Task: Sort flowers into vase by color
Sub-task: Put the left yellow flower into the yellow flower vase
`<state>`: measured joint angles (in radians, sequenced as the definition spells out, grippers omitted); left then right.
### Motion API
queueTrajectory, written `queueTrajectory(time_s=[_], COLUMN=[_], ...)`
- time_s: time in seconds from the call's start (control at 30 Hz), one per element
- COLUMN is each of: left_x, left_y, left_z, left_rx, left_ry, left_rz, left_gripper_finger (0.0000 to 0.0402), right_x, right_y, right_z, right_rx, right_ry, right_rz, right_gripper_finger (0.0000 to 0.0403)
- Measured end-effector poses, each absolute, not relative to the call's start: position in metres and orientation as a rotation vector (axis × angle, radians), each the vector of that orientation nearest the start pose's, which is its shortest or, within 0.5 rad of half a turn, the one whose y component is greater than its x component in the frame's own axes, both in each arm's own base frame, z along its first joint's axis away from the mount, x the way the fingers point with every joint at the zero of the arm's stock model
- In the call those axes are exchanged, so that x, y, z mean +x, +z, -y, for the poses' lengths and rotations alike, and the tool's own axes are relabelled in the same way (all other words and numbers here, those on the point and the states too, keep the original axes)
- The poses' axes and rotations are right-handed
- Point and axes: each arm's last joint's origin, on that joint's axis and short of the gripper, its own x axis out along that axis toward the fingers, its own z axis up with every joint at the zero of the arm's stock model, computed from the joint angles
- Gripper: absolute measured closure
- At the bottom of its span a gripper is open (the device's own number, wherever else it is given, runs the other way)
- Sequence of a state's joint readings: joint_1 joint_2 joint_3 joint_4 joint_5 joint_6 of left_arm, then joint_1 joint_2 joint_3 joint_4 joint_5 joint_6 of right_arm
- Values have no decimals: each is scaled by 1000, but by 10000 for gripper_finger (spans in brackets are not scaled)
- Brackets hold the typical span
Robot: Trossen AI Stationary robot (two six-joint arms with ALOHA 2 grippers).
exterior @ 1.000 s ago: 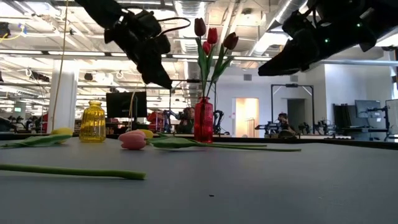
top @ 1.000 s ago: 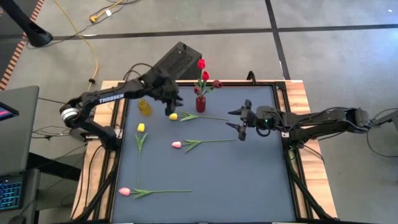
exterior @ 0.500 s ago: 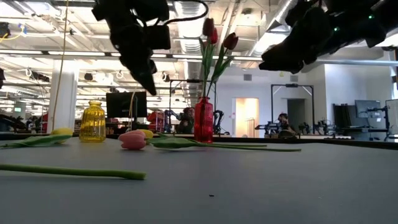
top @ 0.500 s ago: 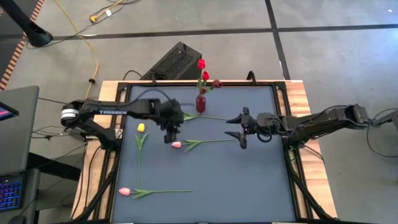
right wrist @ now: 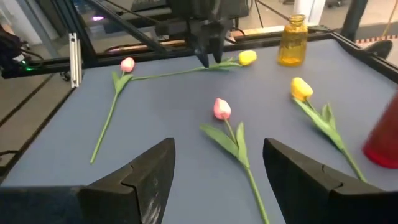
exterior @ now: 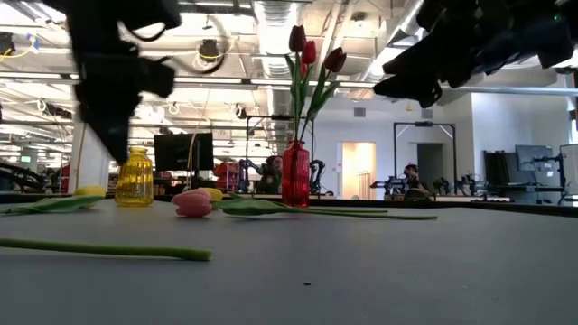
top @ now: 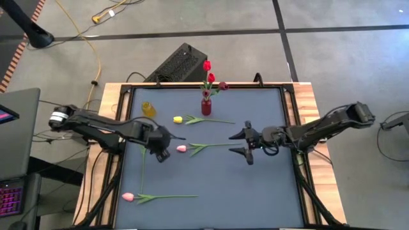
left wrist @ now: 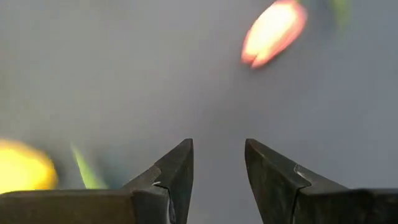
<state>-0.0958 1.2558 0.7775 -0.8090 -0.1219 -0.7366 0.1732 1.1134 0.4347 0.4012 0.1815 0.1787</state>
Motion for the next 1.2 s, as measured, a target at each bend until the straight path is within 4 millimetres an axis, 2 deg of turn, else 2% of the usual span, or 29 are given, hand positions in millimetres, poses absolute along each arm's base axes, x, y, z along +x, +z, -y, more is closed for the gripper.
queueTrajectory(time_s=[0.17,0.5,0.73,1.03,1.2], left_x=[182,150,149,140,140], left_y=[186,165,161,137,136], left_z=[30,43,46,45,44], left_rx=[-718,-818,-847,-922,-889], left_ry=[647,866,879,861,843], left_rz=[-1203,-1311,-1298,-1307,-1308], left_gripper_finger=[269,269,269,269,277], right_x=[238,254,255,255,255], right_y=[198,188,186,186,186], right_z=[-36,-30,-28,-28,-28], right_rx=[136,144,131,127,127], right_ry=[-27,-20,-2,-1,-1], right_rz=[-216,-230,-256,-261,-261], right_gripper_finger=[132,132,132,132,132])
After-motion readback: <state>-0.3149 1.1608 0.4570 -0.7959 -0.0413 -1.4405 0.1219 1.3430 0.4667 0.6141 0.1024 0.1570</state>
